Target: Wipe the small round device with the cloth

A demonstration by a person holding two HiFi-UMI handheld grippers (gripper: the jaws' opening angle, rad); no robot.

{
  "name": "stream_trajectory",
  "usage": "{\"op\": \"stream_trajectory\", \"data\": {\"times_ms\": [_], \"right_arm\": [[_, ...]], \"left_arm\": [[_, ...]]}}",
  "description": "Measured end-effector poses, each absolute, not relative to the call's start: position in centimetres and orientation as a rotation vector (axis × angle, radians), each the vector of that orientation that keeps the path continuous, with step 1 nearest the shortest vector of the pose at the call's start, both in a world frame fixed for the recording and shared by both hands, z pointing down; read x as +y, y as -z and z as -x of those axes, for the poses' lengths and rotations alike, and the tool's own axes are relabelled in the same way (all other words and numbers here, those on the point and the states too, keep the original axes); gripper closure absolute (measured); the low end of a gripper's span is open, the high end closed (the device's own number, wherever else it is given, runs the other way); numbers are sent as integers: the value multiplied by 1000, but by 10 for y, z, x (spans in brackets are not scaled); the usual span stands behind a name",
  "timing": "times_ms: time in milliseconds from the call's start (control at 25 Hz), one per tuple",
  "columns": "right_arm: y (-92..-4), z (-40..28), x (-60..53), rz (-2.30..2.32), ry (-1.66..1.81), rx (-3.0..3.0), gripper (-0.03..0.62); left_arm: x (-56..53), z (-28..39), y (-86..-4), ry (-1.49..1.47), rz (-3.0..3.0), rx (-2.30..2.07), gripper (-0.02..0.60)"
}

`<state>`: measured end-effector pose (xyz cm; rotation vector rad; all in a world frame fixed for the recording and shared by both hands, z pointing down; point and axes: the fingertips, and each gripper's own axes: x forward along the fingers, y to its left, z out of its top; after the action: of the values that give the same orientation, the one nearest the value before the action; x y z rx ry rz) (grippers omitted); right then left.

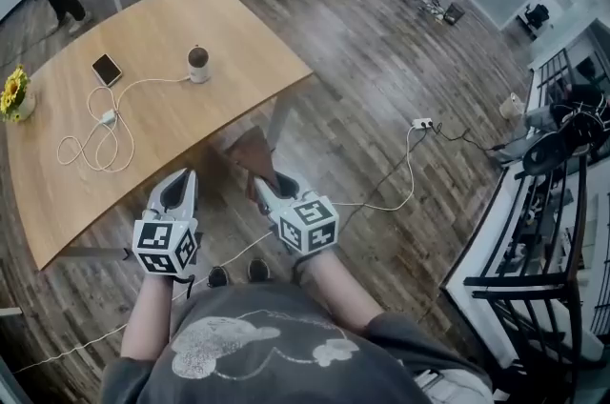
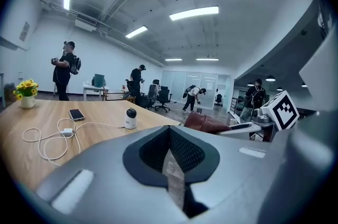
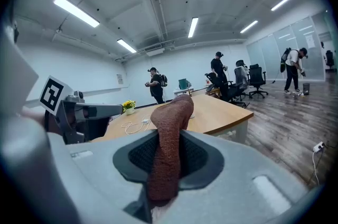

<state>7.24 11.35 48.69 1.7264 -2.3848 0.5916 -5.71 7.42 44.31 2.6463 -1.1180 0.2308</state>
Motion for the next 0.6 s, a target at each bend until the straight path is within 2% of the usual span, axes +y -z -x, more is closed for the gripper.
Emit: {"op": "stream_trajectory", "data": {"times_ms": [600], "right_arm": [[-493, -108, 98, -1684, -604, -2434, 514]], "left_arm": [[73, 50, -435, -220, -2619, -1278, 563]]}}
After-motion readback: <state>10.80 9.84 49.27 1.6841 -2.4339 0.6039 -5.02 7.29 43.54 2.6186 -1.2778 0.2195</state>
